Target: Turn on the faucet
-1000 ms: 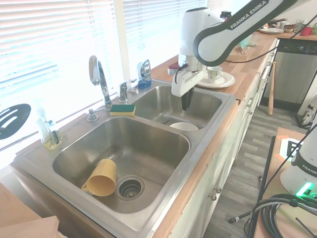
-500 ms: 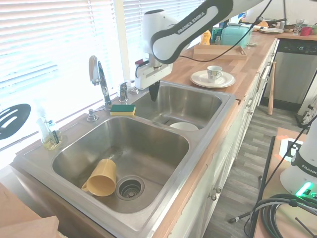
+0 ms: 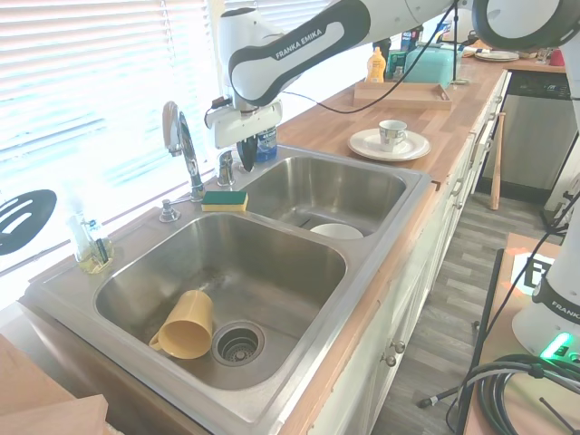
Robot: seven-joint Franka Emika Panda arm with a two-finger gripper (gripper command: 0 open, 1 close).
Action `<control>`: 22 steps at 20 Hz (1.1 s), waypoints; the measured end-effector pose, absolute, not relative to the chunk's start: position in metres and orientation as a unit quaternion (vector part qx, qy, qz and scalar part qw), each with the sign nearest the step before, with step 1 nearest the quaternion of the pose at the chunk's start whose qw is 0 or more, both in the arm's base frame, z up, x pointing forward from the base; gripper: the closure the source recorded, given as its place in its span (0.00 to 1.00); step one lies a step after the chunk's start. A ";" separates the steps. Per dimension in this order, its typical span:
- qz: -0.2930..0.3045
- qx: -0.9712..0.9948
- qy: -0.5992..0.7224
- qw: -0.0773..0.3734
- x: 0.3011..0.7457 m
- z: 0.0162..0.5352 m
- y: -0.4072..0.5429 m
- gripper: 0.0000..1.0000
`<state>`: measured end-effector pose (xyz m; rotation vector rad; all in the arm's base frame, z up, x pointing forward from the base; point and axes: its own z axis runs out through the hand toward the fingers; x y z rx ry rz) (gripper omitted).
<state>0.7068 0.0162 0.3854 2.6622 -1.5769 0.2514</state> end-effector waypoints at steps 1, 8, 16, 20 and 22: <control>0.080 0.856 -0.510 0.019 0.708 0.386 0.016 1.00; 0.159 0.831 -0.532 -0.020 0.722 0.411 0.016 1.00; 0.241 0.816 -0.522 -0.053 0.716 0.436 0.022 1.00; 0.250 0.814 -0.522 -0.053 0.707 0.441 0.020 1.00; 0.253 0.813 -0.522 -0.054 0.704 0.440 0.018 1.00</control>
